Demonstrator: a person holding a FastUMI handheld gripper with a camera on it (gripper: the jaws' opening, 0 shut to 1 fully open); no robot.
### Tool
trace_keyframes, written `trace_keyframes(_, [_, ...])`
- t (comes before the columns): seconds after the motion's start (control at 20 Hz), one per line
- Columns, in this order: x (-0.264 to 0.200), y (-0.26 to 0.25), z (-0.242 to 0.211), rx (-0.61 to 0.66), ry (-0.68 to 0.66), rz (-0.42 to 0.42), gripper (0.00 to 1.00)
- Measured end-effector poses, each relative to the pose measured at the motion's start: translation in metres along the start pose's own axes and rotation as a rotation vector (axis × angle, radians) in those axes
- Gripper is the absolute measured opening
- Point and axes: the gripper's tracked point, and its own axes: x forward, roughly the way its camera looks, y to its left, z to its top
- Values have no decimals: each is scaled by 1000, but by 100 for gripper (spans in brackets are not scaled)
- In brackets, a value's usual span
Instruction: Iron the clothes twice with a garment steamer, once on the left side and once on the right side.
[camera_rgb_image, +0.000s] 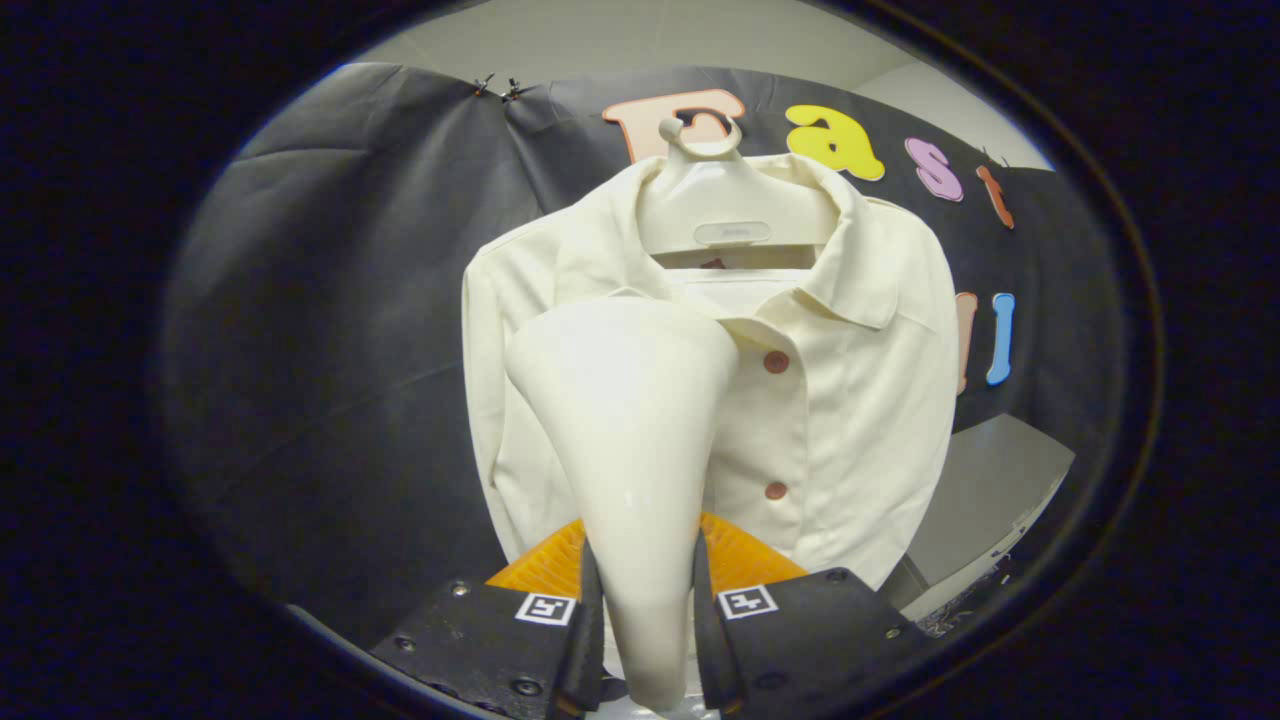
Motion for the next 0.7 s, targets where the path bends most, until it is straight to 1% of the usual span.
trace_keyframes(0.15, [18,3,-1,16,-16,-44,37])
trace_keyframes(0.35, [29,2,-14,-5,-38,-92,37])
trace_keyframes(0.7, [45,-12,-56,-30,-35,-110,38])
